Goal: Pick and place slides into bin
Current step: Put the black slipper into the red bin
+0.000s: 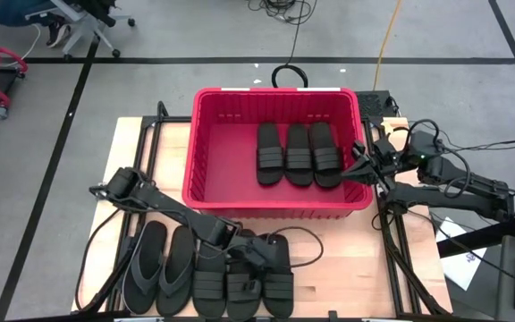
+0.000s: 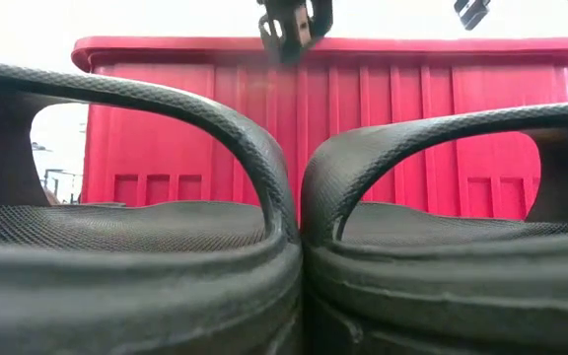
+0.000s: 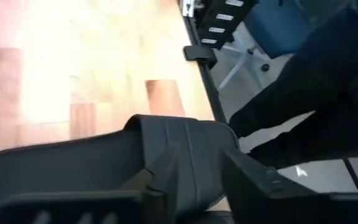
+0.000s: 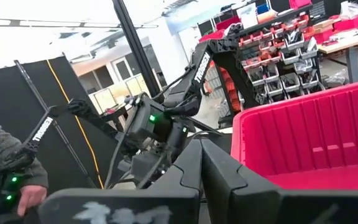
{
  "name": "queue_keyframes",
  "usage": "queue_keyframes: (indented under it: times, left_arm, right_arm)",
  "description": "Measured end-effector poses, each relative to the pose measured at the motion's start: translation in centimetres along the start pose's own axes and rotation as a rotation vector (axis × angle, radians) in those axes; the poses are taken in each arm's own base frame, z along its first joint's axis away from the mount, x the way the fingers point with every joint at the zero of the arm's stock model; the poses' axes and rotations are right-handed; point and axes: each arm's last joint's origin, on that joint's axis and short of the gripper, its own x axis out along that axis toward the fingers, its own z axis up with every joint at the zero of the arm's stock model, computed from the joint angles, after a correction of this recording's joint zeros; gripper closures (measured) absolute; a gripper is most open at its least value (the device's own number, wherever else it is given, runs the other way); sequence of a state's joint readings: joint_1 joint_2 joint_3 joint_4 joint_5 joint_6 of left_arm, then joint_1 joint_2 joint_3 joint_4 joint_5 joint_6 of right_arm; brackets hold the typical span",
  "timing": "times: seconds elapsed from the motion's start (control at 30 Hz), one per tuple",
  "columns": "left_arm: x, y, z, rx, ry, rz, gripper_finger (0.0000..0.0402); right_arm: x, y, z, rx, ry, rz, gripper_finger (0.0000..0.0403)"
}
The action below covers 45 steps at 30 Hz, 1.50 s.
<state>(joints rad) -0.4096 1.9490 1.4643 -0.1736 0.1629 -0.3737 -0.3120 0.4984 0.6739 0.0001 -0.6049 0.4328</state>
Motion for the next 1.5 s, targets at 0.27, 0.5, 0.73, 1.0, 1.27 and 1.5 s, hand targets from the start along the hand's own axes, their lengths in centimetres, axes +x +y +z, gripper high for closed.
queue_keyframes:
  times: [0.27,0.5,0.73,1.0,1.27,1.5]
  left_arm:
    - [1.0,2.0,-0.2,-0.096,0.042,-0.029,0.0161]
    - [2.6,3.1,-1.3,-0.174,0.106,-0.045,0.0095]
    - [3.6,3.4,-2.2,-0.21,0.146,-0.062,0.009]
    - [4.7,4.1,-3.0,-0.195,0.174,-0.063,0.0122]
    - [6.0,4.4,-3.3,-0.212,0.149,-0.11,0.0154]
    - [5.9,4.6,-2.9,-0.177,0.13,-0.154,0.0243]
  right_arm:
    - [0.0,-0.1,-0.6,0.04,0.075,0.028,0.0403]
    - [0.0,-0.1,-0.9,0.054,0.103,0.041,0.0403]
    - [0.0,-0.1,-0.9,0.032,0.103,0.042,0.0403]
    - [0.0,-0.1,-0.9,0.029,0.103,0.042,0.0403]
    - [-0.1,-0.2,-1.0,0.027,0.109,0.041,0.0403]
    - [-0.1,-0.2,-1.0,0.029,0.113,0.039,0.0403]
